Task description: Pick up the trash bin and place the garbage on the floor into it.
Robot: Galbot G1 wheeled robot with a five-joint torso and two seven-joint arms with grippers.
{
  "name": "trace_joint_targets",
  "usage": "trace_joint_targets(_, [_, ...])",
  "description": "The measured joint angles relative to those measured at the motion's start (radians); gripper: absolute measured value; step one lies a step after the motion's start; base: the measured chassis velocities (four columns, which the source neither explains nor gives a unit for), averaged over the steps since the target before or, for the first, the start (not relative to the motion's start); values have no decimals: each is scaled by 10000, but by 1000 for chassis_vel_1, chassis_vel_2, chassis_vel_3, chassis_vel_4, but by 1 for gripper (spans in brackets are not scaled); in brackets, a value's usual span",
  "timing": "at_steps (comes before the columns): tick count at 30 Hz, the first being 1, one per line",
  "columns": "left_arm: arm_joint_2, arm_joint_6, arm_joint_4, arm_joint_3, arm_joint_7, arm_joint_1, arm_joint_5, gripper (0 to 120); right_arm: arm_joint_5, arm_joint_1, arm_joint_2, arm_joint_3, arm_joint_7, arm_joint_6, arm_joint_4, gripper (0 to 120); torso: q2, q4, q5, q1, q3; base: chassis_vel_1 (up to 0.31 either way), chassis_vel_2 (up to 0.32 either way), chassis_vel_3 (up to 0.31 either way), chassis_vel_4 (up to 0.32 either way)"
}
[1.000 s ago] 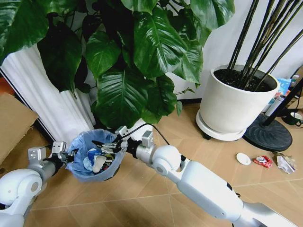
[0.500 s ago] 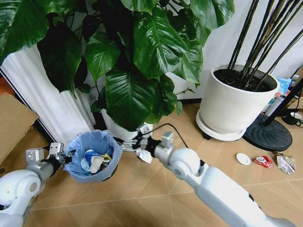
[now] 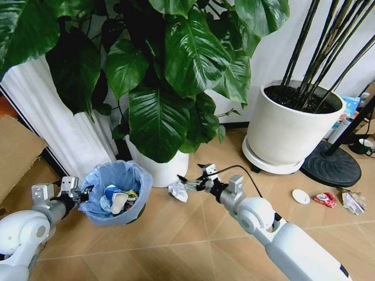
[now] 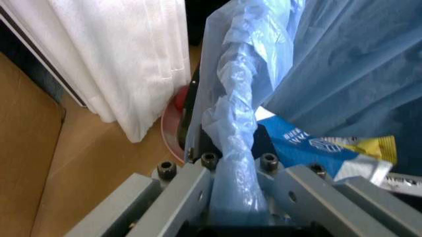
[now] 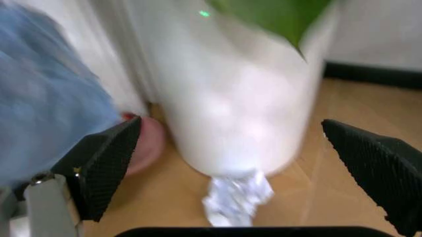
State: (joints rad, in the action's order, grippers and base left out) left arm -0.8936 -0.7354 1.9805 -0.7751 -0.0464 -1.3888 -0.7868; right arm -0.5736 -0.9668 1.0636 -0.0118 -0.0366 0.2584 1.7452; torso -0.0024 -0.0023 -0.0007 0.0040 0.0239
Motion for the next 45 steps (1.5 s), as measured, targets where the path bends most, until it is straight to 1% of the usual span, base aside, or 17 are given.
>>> trace_joint_targets(3, [0,0,39,-9,0,-27,-4,0,182,91,252,0,-86,-108,-738,100,0,1,0,0,0,0,0,0,0])
trace_joint_targets(5, [-19,0,96,-31,0,-93,-6,0,395,207,725,-65,-224,-163,-1777,100,0,1,0,0,1,0,0,0,0])
trace_joint_targets(8, [-42,0,124,-48,0,-127,-7,0,627,298,1032,-93,-417,-312,-2359,100,0,0,0,0,1,0,0,0,0])
trace_joint_targets(10, [-94,0,160,-53,-5,-175,-5,0,907,537,1544,-184,-674,-539,-3260,100,0,0,-1,0,1,0,0,0,0])
trace_joint_targets(11, [-94,0,160,-53,-5,-175,-5,0,907,537,1544,-184,-674,-539,-3260,100,0,0,-1,0,1,0,0,0,0])
trace_joint_targets(12, [-132,0,186,-57,-19,-197,0,0,1077,770,1867,-257,-836,-737,-3840,100,0,1,-1,0,0,0,0,0,0])
trace_joint_targets(14, [-169,0,215,-58,-29,-223,2,0,1313,1036,2165,-322,-1021,-920,-4559,100,0,1,-3,0,1,0,0,0,0])
trace_joint_targets(15, [-169,0,215,-58,-29,-223,2,0,1313,1036,2165,-322,-1021,-920,-4559,100,0,1,-3,0,1,0,0,0,0])
trace_joint_targets(21, [-185,0,265,-89,-42,-277,9,0,1876,1898,2902,-458,-1324,-1286,-6641,100,0,1,-3,1,2,0,0,0,0])
trace_joint_targets(24, [-185,0,280,-92,-46,-279,10,0,2013,2082,3043,-451,-1380,-1400,-7035,100,0,0,-3,1,2,0,0,0,0])
trace_joint_targets(25, [-185,0,304,-92,-48,-279,10,0,2153,2317,3238,-404,-1444,-1533,-7510,100,0,1,-3,0,0,0,0,0,0])
trace_joint_targets(27, [-188,0,319,-92,-52,-284,10,0,2200,2429,3327,-375,-1471,-1575,-7735,100,0,1,-5,0,0,0,0,0,0])
trace_joint_targets(28, [-190,0,346,-92,-59,-296,11,0,2309,2660,3529,-350,-1554,-1642,-8232,100,0,2,-3,1,1,0,0,0,0])
trace_joint_targets(31, [-192,0,371,-99,-60,-314,11,0,2450,2822,3667,-322,-1664,-1736,-8600,100,0,1,-3,1,1,0,0,0,0])
trace_joint_targets(34, [-192,0,396,-139,-65,-344,15,0,2793,3250,4182,-183,-1959,-1844,-9650,100,0,0,-5,1,1,0,0,0,0])
trace_joint_targets(37, [-195,0,407,-138,-67,-344,16,0,2924,3336,4345,-155,-2014,-1888,-9895,100,0,0,-5,1,1,0,0,0,0])
trace_joint_targets(45, [-197,0,436,-139,-75,-350,25,0,3607,3779,5135,252,-2138,-2206,-11270,100,-1,0,-5,1,0,0,0,0,0])
